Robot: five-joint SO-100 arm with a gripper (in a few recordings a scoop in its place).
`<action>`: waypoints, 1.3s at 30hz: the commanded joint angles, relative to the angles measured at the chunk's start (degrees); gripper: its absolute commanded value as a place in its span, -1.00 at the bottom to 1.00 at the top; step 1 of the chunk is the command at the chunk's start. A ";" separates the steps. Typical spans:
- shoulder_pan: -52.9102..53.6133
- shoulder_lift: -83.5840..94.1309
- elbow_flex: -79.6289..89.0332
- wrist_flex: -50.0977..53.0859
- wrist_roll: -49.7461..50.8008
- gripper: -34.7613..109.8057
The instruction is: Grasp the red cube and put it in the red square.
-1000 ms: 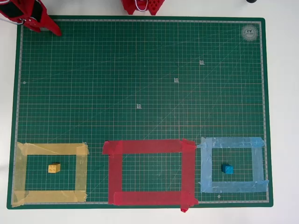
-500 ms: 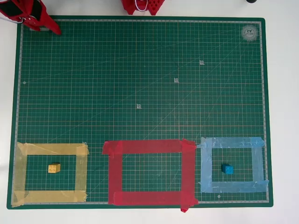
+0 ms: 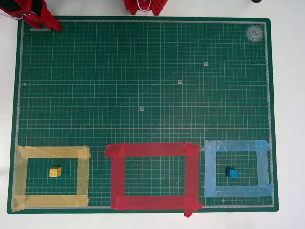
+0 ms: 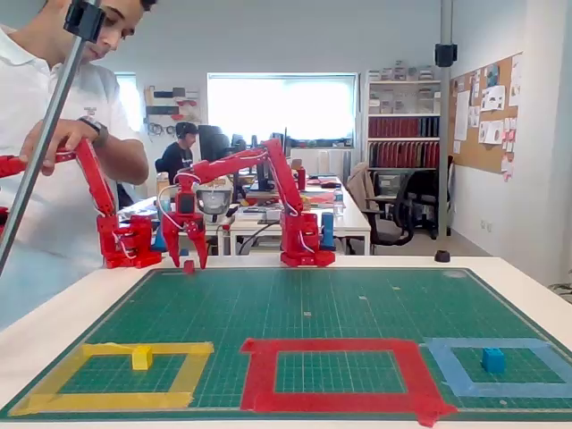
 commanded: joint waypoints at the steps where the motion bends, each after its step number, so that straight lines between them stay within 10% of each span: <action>1: 2.37 3.96 0.00 -0.09 -2.20 -0.17; 39: 4.92 3.96 1.58 -0.09 -6.33 -0.17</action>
